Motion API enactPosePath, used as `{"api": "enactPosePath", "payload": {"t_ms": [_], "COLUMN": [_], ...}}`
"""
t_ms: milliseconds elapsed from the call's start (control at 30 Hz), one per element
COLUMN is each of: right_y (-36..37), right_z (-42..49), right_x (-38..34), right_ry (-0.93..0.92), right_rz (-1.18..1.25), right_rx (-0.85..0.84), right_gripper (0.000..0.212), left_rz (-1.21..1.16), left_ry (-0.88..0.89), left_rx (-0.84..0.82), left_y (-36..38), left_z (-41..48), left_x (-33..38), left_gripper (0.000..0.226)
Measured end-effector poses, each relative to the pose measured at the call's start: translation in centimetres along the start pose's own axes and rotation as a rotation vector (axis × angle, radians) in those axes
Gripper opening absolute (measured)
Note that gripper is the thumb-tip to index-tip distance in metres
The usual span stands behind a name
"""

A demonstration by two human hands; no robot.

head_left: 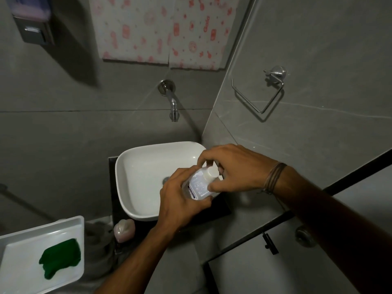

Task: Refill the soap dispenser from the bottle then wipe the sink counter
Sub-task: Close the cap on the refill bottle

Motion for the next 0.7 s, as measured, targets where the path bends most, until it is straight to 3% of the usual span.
{"api": "enactPosePath", "payload": {"t_ms": [67, 100, 233, 300, 433, 500, 600, 667, 700], "right_y": [0.1, 0.0, 0.2, 0.4, 0.4, 0.5, 1.5, 3.2, 4.6], "right_z": [0.1, 0.1, -0.3, -0.6, -1.2, -1.4, -2.0, -3.2, -4.0], "right_x": [0.2, 0.2, 0.4, 0.5, 0.8, 1.0, 2.2, 3.5, 3.9], "right_ry": [0.046, 0.073, 0.052, 0.076, 0.097, 0.096, 0.164, 0.169, 0.165], "right_rz": [-0.101, -0.144, 0.019, -0.037, -0.005, 0.026, 0.368, 0.703, 0.829], "right_rx": [0.056, 0.09, 0.019, 0.057, 0.024, 0.074, 0.247, 0.178, 0.099], "right_gripper": [0.037, 0.043, 0.048, 0.042, 0.057, 0.047, 0.039, 0.035, 0.052], "left_rz": [0.0, -0.002, 0.008, 0.018, 0.021, 0.011, 0.007, -0.008, -0.01], "left_ry": [0.001, 0.006, 0.018, 0.02, 0.025, 0.017, -0.007, -0.008, -0.018], "left_rx": [-0.007, -0.007, -0.017, -0.015, -0.023, -0.012, 0.044, 0.088, 0.121], "left_y": [0.1, 0.1, 0.3, 0.4, 0.8, 1.1, 1.4, 0.6, -0.1], "left_z": [0.0, 0.0, 0.0, 0.0, 0.0, -0.1, -0.6, -1.3, -2.0], "left_x": [0.0, 0.0, -0.2, -0.2, -0.2, 0.1, 0.3, 0.2, 0.0], "left_gripper": [0.076, 0.076, 0.076, 0.077, 0.076, 0.075, 0.077, 0.078, 0.079]}}
Point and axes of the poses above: each hand's wrist, its own z-axis towards the middle knuckle, its own y-axis out of the palm, x = y × z, the point moved 1 cm from there along z, towards the middle knuckle, and after that the axes turned 3 degrees about z, right-handed, at the moved point
